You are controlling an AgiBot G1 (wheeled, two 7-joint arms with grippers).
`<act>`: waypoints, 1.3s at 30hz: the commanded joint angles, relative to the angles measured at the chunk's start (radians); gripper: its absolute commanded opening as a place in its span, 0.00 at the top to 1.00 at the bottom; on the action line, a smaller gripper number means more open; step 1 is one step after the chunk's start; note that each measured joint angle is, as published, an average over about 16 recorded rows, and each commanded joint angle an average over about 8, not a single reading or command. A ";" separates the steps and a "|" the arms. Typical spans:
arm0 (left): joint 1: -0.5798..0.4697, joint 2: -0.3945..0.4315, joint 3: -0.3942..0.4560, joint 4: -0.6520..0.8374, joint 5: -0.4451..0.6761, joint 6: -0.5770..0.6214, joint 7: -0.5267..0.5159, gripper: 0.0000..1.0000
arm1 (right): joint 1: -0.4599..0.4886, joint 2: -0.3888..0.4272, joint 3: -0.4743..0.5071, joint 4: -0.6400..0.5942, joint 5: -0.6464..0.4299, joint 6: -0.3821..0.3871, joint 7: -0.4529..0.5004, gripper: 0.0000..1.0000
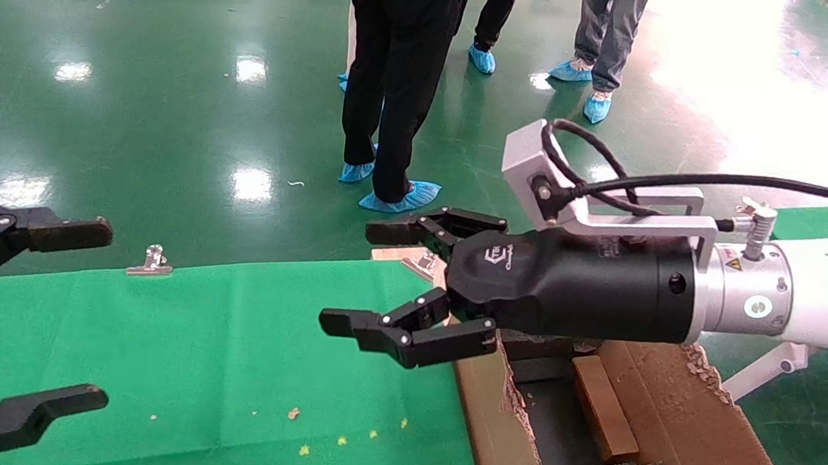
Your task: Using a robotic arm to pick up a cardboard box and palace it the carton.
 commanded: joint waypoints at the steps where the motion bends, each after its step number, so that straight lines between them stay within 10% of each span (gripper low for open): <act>1: 0.000 0.000 0.000 0.000 0.000 0.000 0.000 0.00 | -0.028 -0.010 0.048 -0.002 -0.004 -0.025 -0.017 0.00; 26: 0.000 0.000 0.000 0.000 0.000 0.000 0.000 0.00 | -0.332 -0.118 0.563 -0.024 -0.043 -0.295 -0.200 0.00; 39: 0.000 0.000 0.000 0.000 -0.001 -0.001 0.000 0.00 | -0.345 -0.123 0.585 -0.026 -0.046 -0.307 -0.206 0.00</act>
